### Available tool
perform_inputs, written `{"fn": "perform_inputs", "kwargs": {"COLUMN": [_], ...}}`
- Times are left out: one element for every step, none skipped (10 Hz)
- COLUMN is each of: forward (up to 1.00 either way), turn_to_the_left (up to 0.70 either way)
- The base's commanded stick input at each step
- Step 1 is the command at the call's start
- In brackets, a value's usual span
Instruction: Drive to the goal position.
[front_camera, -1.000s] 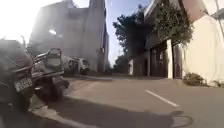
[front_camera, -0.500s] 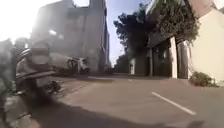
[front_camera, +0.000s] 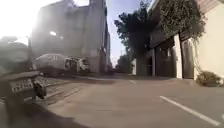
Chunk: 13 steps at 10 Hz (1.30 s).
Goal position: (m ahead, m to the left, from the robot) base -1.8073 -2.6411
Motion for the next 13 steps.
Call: {"fn": "perform_inputs", "kwargs": {"forward": [0.85,0.85,0.85,0.85,0.85,0.85,0.85,0.85,0.85,0.85,0.85,0.85,0.85], "turn_to_the_left": [-0.34,-0.34,-0.34,-0.34,-0.27,-0.17,-0.07,0.0,0.0,0.0,0.0,0.0,0.0]}}
